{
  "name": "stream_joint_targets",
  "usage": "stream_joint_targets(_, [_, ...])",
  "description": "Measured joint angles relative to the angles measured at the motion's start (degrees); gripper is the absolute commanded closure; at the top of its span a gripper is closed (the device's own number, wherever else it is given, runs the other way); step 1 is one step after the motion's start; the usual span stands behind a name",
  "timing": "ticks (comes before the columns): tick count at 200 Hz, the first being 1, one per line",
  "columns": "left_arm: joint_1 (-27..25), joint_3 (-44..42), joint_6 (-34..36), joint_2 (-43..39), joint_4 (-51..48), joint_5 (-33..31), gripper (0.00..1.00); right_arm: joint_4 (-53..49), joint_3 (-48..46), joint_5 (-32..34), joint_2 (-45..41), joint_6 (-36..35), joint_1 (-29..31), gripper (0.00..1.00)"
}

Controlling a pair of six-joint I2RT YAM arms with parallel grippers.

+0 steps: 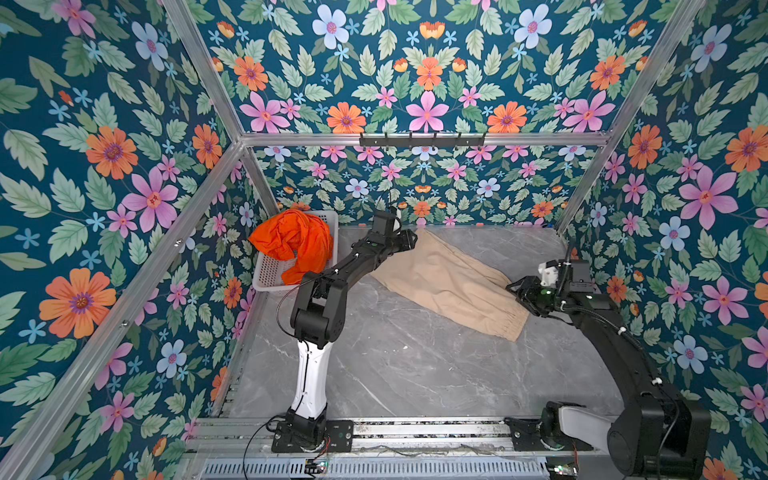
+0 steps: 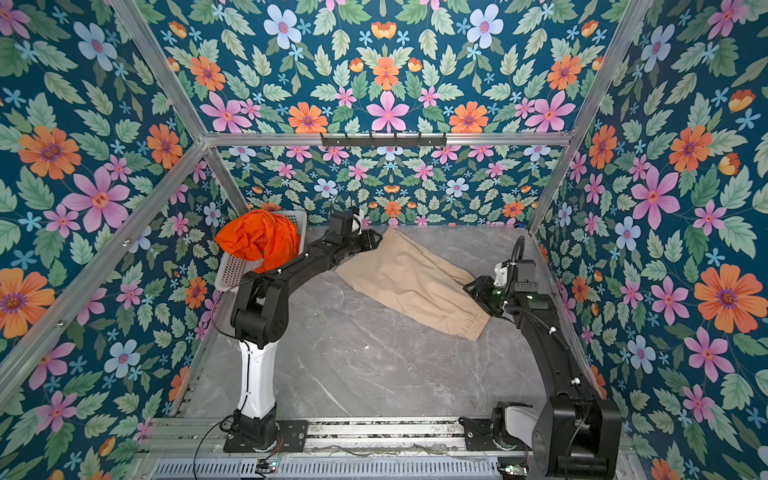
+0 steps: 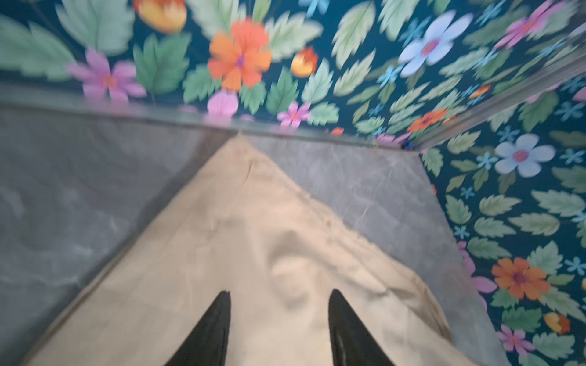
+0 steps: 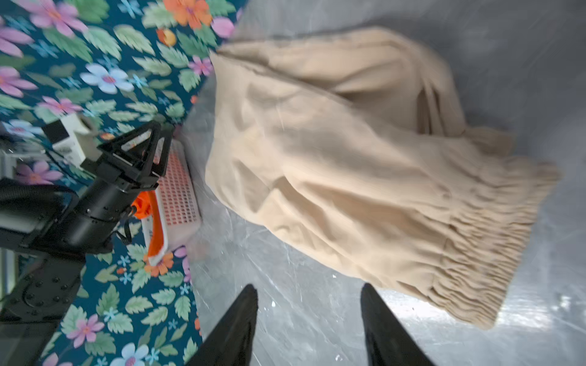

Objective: Fold and stack the shorts

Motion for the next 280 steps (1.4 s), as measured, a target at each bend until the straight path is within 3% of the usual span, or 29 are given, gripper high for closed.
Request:
stream_joint_targets(40, [0.0,-4.6,0.0,2.8,-2.5,2.7,0.51,5.4,-1.0,-1.2,11.2,0.0,4.4,0.48])
stream_joint_targets(99, [0.1,-20.0,-1.9,-3.6,1.7,-0.1,0.52,5.9,-1.1,3.2,22.1,-0.5,0.9,0.49])
stream_joint_targets(137, [0.0,-36.1,-5.0,-13.8,6.7,-3.2,0.53,6.1,-2.4,2.6,22.9,-3.2,0.0,0.49])
stream_joint_targets(166, [-0.5,-51.6,-8.8,-26.0,9.1,-6.0,0.53,5.5,-5.3,0.2,19.9,-5.4,-0.1,0.49])
stream_joint_targets(201, [-3.1,-64.7,-14.5,-41.8,5.1,-9.1,0.50,1.9,-6.0,-3.0,13.4,-8.5,-0.2,0.48])
stream_joint_targets(241, [-3.5,-60.0,-15.3,-51.3,-0.9,-10.9,0.50,-1.9,0.0,-5.3,4.2,-10.2,-0.6,0.46])
stream_joint_targets(280, [-3.5,-46.9,-10.6,-42.5,-1.0,-10.8,0.51,-1.6,4.0,-5.7,8.3,-9.3,0.0,0.48])
